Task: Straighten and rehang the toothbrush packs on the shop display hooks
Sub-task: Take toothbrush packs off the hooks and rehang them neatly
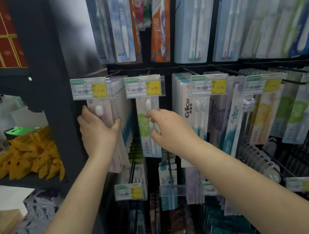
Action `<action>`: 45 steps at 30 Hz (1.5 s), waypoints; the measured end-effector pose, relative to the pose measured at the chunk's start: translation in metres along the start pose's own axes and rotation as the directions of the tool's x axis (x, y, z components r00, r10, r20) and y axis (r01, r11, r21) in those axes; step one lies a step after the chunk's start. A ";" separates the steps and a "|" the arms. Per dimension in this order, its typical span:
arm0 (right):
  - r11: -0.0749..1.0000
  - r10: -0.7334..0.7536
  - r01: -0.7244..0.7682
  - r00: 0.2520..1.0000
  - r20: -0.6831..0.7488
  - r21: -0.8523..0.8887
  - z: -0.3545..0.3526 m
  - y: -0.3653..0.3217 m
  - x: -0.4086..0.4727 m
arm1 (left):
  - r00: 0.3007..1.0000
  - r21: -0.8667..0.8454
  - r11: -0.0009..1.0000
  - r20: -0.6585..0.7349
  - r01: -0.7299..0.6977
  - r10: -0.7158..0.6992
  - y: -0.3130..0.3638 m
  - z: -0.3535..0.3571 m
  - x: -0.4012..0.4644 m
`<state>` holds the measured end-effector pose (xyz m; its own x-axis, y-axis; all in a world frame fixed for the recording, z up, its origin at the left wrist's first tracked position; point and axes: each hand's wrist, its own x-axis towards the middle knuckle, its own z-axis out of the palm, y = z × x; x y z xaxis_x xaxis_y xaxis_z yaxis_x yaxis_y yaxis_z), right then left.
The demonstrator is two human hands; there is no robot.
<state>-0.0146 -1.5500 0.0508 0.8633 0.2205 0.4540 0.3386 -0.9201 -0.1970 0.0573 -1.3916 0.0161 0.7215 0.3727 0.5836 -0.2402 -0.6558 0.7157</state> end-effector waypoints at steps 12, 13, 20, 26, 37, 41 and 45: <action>1.000 -0.017 0.017 1.000 0.008 -0.011 -0.001 0.004 -0.002 | 1.000 -0.062 0.998 0.001 -0.002 0.002 -0.003 0.002 0.001; 1.000 -0.018 0.018 1.000 0.008 -0.012 -0.001 0.004 -0.001 | 1.000 -0.063 0.998 -0.001 -0.005 0.005 -0.003 0.002 0.002; 1.000 -0.023 0.023 1.000 0.021 -0.011 0.000 0.002 -0.002 | 1.000 -0.068 0.998 -0.016 -0.007 0.006 -0.001 0.000 0.001; 1.000 -0.027 0.027 0.999 0.020 0.005 0.000 0.002 -0.003 | 1.000 -0.085 0.996 -0.028 -0.003 0.001 -0.001 -0.002 0.005; 1.000 -0.029 0.029 0.999 0.037 -0.002 0.002 0.005 -0.006 | 0.998 -0.147 0.988 -0.043 0.040 -0.047 0.000 -0.007 0.006; 1.000 -0.029 0.029 0.999 0.036 0.011 0.004 0.006 -0.007 | 0.996 -0.125 0.989 -0.034 0.073 -0.077 0.005 -0.010 0.002; 0.999 -0.035 0.035 0.999 0.034 0.014 0.006 0.006 -0.009 | 0.994 -0.119 0.987 -0.019 0.109 -0.112 0.006 -0.016 -0.001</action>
<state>-0.0177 -1.5557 0.0405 0.8631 0.2634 0.4308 0.3735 -0.9072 -0.1936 0.0445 -1.3858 0.0258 0.7315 0.4560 0.5070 -0.2359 -0.5284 0.8156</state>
